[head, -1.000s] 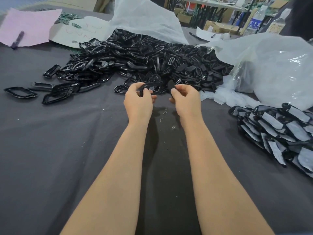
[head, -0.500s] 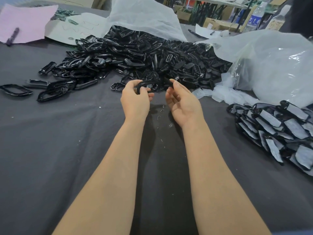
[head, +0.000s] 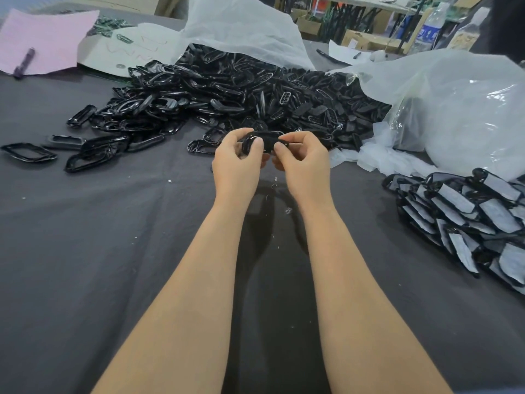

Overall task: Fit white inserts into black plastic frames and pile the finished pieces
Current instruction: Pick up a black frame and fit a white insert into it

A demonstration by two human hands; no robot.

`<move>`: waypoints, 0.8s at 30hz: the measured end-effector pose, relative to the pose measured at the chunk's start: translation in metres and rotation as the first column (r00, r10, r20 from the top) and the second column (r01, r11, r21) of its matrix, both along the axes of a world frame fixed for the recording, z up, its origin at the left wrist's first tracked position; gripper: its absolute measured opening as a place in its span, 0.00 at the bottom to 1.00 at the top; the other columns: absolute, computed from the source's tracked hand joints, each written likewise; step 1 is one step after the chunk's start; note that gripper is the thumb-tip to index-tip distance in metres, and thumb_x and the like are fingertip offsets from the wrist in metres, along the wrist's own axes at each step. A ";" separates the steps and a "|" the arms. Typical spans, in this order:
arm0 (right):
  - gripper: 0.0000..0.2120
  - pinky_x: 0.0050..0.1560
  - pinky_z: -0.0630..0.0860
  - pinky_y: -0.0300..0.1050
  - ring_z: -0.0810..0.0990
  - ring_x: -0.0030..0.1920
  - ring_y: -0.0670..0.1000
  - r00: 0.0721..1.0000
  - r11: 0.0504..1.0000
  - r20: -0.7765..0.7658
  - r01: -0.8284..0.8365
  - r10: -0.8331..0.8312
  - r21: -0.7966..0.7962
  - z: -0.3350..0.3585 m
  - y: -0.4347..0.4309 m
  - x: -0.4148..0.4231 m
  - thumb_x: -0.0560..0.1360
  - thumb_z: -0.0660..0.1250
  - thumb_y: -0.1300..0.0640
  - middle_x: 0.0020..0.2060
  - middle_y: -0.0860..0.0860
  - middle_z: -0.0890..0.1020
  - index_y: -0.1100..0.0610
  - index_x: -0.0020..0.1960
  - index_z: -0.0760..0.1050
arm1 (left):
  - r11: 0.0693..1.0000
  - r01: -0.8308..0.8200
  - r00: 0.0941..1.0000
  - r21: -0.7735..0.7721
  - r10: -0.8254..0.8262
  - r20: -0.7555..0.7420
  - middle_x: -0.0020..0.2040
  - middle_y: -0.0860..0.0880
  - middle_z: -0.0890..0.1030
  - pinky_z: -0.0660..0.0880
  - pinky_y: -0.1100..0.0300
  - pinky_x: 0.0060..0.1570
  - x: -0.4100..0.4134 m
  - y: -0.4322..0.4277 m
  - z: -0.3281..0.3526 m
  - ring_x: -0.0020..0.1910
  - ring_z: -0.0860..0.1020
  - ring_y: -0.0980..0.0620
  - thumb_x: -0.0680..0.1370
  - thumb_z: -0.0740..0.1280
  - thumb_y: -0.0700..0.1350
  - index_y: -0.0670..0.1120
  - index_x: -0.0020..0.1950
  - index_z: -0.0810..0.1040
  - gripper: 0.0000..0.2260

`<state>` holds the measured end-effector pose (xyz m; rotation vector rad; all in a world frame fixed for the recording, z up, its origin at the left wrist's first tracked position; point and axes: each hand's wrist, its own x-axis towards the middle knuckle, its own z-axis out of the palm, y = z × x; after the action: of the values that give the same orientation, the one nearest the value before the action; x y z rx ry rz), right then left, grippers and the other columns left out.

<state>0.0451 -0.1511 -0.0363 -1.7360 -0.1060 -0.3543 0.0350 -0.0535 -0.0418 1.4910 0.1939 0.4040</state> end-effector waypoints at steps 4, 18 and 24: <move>0.05 0.47 0.79 0.39 0.82 0.42 0.49 0.998 0.998 0.033 0.051 -0.050 -0.032 -0.001 0.003 0.000 0.76 0.67 0.64 0.40 0.51 0.81 0.56 0.49 0.74 | 0.995 0.048 0.998 0.088 -0.051 0.032 0.45 0.55 0.80 0.79 0.67 0.43 -0.002 -0.003 0.001 0.39 0.81 0.62 0.79 0.66 0.38 0.48 0.58 0.75 0.10; 0.04 0.37 0.77 0.35 0.82 0.43 0.52 0.976 0.943 -0.219 0.076 -0.003 0.325 -0.004 0.000 0.008 0.77 0.66 0.64 0.46 0.57 0.81 0.57 0.48 0.74 | 0.995 0.103 0.994 0.016 -0.104 0.035 0.44 0.51 0.80 0.79 0.68 0.41 -0.004 -0.004 0.003 0.35 0.81 0.63 0.78 0.66 0.36 0.48 0.56 0.75 0.09; 0.05 0.37 0.75 0.36 0.79 0.37 0.45 0.973 0.945 -0.229 0.064 0.012 0.320 -0.001 -0.002 0.007 0.76 0.67 0.61 0.40 0.49 0.80 0.52 0.47 0.75 | 0.997 0.076 0.997 -0.016 -0.076 0.023 0.45 0.45 0.82 0.79 0.67 0.40 -0.003 -0.004 0.002 0.34 0.82 0.61 0.81 0.63 0.38 0.46 0.55 0.75 0.05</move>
<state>0.0519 -0.1532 -0.0371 -1.4385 0.1368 -0.1762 0.0322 -0.0572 -0.0393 1.4716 0.1225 0.3568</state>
